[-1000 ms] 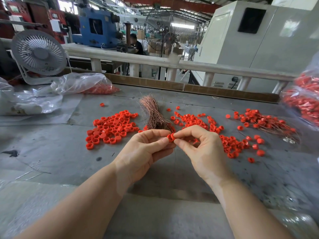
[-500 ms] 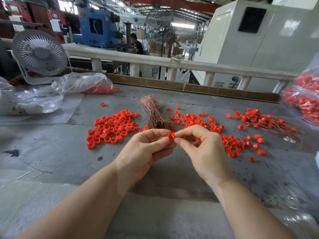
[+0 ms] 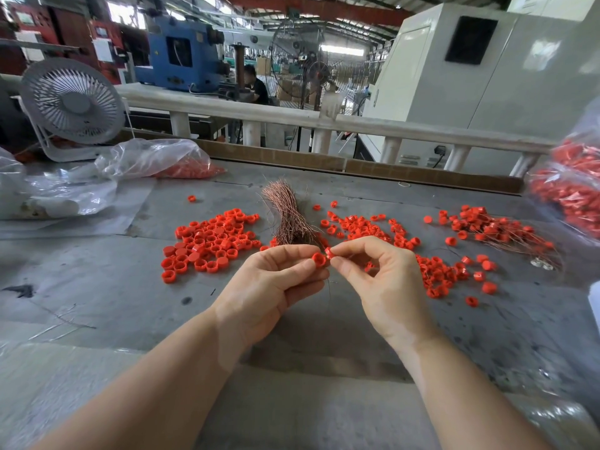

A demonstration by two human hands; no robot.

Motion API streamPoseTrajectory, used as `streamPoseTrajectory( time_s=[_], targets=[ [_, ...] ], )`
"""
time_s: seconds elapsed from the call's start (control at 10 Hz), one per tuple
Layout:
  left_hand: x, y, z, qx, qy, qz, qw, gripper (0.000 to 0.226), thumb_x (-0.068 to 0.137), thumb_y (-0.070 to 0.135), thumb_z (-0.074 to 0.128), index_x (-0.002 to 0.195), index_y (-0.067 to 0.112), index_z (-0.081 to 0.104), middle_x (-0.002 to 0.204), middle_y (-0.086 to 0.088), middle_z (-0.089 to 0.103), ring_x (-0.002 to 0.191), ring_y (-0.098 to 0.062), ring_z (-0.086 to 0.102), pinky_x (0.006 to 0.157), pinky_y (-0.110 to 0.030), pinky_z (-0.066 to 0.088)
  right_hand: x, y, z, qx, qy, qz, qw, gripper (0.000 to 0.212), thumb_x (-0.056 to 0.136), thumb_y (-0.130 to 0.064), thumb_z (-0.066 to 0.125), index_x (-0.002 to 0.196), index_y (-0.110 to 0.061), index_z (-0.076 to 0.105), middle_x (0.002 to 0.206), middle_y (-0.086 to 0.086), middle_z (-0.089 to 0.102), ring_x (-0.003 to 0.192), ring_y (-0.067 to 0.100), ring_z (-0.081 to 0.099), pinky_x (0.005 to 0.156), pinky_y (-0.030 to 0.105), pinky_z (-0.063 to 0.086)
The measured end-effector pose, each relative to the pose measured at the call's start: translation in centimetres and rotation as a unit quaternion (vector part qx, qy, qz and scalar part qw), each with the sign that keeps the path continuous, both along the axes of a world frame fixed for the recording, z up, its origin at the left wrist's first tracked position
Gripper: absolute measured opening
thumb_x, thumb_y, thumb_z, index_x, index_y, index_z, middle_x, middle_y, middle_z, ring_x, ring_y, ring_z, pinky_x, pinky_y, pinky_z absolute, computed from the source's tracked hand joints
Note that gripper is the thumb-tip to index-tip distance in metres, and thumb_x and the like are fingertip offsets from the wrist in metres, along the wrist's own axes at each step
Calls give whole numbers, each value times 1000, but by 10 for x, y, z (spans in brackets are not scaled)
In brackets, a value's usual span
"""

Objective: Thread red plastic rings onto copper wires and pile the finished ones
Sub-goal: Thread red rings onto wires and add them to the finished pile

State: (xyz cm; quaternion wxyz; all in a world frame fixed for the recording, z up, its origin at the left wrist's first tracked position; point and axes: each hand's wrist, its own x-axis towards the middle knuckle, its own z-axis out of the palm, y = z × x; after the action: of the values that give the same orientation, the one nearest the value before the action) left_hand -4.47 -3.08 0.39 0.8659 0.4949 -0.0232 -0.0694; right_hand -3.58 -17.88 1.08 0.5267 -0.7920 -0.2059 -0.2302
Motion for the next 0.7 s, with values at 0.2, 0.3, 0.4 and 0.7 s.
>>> streamPoseTrajectory(
  time_s=[0.2,0.3,0.4,0.7],
  targets=[
    [0,0,0,0,1,-5,1000,24,66,5,60,89,2,64,75,-9,71,67,-13,69,60,-22,57,1,1,-1,-12,10,6,1000,24,78,-9,73,73,-31,67,73,-11,68,71,5,62,68,23,48],
    [0,0,1,2,2,-5,1000,23,65,5,61,88,2,64,74,-9,71,66,-13,69,59,-22,57,0,0,0,-4,16,1,1000,20,77,-8,73,73,-27,68,71,-12,69,68,3,62,68,28,50],
    [0,0,0,-1,3,-5,1000,22,65,4,60,86,3,64,71,-8,70,64,-13,69,58,-22,56,-1,1,1,-8,17,-1,1000,20,75,-6,75,72,-24,67,69,-10,68,67,4,61,69,32,51],
    [0,0,-1,1,2,-7,1000,21,65,5,61,86,3,64,71,-8,71,64,-12,69,59,-22,57,-1,0,1,2,16,-7,1000,24,70,-4,78,71,-23,63,68,-9,65,64,7,60,67,39,52]
  ],
)
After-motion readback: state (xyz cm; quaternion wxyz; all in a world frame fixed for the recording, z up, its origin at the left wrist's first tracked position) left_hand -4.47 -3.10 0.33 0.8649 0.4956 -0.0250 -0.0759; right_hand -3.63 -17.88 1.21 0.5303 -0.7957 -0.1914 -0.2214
